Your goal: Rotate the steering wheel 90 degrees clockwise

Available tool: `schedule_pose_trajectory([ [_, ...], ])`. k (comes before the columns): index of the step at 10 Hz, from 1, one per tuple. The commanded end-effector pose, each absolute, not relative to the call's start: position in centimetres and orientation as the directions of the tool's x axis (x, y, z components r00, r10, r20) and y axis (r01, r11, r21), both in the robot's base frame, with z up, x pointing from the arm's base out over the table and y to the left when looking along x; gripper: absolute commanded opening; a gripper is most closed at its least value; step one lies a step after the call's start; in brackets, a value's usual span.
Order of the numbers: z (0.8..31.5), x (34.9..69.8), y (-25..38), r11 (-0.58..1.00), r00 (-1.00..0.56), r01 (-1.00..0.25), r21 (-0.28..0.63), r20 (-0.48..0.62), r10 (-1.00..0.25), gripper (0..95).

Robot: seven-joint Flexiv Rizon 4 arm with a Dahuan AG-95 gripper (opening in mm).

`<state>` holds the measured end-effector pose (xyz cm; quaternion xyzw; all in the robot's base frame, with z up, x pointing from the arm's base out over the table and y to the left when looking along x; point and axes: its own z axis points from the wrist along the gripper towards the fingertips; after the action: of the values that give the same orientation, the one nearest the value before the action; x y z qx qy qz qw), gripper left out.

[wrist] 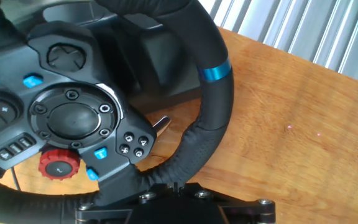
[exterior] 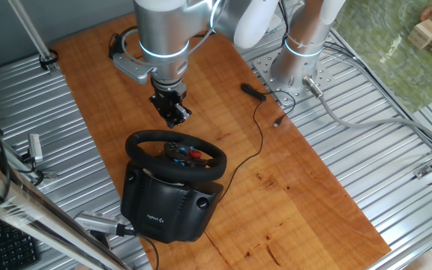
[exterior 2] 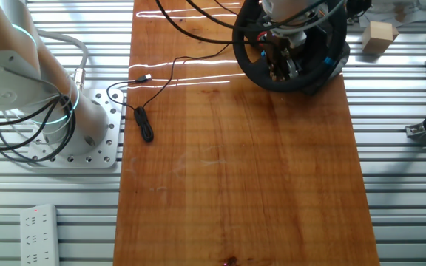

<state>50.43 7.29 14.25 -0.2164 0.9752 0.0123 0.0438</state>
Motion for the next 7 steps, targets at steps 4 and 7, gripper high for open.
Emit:
schedule_pose_trajectory([
  [4, 14.81, 50.06, 7.62, 0.905, -0.901, -0.426, -0.012, -0.083, -0.425, 0.0],
  [7, 14.91, 50.32, 7.69, 0.907, -0.902, -0.421, -0.02, -0.096, -0.421, 0.0],
])
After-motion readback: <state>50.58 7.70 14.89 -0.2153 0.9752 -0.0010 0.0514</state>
